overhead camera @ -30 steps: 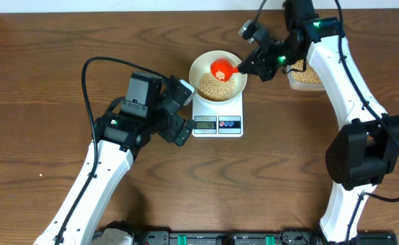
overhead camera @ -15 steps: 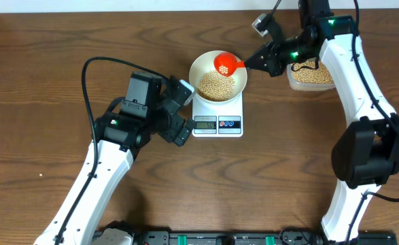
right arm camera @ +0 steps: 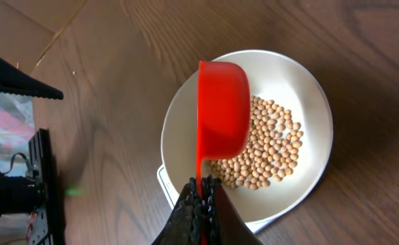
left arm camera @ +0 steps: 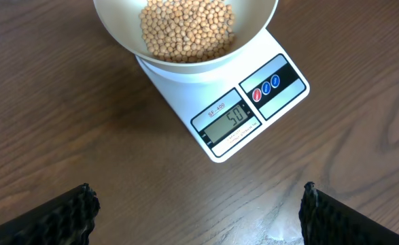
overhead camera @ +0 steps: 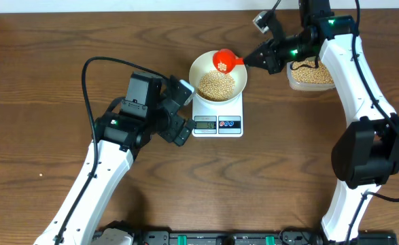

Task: Scoop item into bowl and weigh 50g on scale
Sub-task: 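Lift the red scoop away from the bowl and carry it right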

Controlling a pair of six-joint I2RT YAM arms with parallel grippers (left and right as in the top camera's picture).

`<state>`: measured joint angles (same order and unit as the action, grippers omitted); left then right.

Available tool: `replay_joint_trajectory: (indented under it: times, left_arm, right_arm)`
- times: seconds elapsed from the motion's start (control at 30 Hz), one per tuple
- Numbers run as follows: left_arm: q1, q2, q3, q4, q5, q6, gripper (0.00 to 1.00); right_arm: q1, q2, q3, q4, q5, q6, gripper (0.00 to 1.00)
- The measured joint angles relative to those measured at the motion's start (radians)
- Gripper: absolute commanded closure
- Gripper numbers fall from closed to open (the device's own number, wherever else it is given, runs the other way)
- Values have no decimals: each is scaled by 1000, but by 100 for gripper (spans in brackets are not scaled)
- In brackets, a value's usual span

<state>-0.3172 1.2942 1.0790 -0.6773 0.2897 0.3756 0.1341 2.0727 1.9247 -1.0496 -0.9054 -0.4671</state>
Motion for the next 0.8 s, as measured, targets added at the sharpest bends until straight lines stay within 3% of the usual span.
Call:
replay_joint_trajectory:
  times: [0.27,0.8]
  left_arm:
    - [0,0,0,0,0,0,4]
    - [0,0,0,0,0,0,4]
  right_arm:
    - [-30,0,0,49,-92,98,99]
    - [-236,0,0,174,-229,428,99]
